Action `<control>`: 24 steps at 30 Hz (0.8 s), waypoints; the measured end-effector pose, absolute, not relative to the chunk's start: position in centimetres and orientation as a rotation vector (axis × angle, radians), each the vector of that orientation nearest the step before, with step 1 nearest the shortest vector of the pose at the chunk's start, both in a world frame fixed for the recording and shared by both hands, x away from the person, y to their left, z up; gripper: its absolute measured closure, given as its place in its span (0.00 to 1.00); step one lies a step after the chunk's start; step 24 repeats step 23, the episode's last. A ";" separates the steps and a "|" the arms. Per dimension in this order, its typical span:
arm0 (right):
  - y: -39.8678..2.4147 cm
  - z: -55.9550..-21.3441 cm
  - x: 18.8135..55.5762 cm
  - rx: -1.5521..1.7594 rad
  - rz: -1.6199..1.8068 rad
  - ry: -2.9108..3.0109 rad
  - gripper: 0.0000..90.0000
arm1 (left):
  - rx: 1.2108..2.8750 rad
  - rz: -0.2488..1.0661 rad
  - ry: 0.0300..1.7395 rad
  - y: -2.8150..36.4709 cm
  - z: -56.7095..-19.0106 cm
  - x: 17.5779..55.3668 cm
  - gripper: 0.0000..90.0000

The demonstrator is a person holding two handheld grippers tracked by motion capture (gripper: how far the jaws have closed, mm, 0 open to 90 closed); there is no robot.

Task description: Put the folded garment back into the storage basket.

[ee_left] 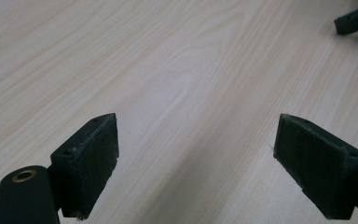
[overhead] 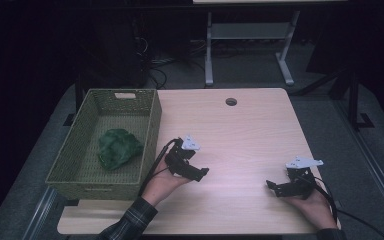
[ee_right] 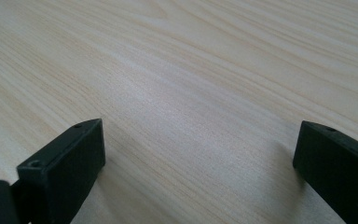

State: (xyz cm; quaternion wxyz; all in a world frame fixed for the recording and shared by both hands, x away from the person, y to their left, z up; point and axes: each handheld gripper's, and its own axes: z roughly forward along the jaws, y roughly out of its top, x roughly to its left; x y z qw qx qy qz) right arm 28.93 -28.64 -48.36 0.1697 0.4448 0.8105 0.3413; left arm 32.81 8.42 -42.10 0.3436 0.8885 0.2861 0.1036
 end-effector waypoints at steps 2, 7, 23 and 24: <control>-28.6 -48.4 28.9 1.264 0.970 2.303 0.02 | 2.315 0.278 0.733 8.4 -42.8 32.7 0.15; -28.6 -48.4 28.9 1.264 0.970 2.303 0.02 | 2.313 0.282 0.751 8.3 -44.9 32.4 0.15; -28.6 -48.4 28.9 1.264 0.970 2.303 0.02 | 2.277 0.295 0.728 8.8 -47.6 32.3 0.14; -28.6 -48.4 28.9 1.264 0.970 2.303 0.02 | 2.277 0.295 0.728 8.8 -47.6 32.3 0.14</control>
